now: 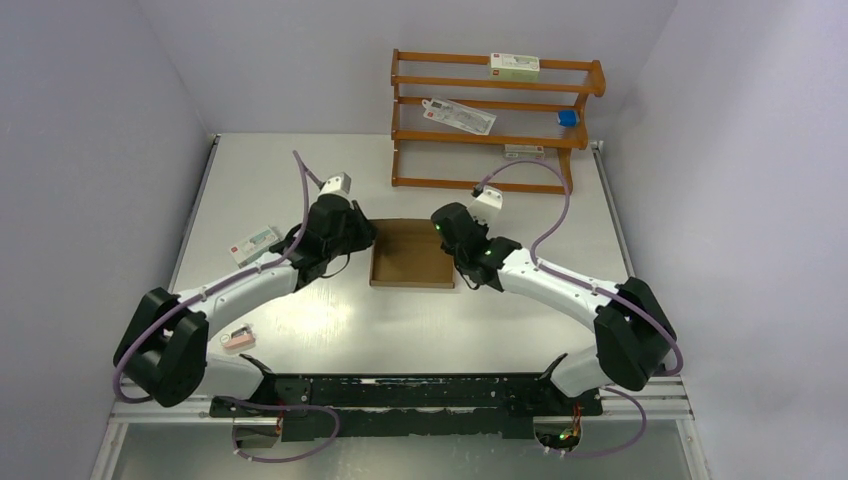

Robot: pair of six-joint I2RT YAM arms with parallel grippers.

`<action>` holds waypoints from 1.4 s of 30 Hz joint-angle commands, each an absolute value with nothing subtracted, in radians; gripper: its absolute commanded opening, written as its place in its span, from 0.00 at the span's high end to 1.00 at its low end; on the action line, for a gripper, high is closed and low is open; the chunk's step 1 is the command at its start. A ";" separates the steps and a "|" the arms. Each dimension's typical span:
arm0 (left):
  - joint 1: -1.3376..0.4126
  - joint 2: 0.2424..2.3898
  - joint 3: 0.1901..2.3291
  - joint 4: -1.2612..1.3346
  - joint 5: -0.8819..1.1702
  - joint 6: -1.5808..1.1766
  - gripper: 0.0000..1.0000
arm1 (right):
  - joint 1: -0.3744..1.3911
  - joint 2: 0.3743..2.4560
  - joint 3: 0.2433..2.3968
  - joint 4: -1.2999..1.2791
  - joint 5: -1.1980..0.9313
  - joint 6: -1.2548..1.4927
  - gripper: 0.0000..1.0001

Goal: Fold the paper box

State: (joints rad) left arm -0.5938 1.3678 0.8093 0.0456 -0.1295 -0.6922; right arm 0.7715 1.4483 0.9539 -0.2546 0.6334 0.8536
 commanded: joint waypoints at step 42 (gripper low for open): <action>-0.304 1.084 0.889 -0.199 0.124 -0.529 0.19 | 0.685 1.208 0.989 -0.239 0.437 0.526 0.28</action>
State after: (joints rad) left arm -0.3676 0.9787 0.7681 -0.1791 -0.0185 -0.6044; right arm 0.7818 1.1461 0.9184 -0.2291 0.5072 0.5705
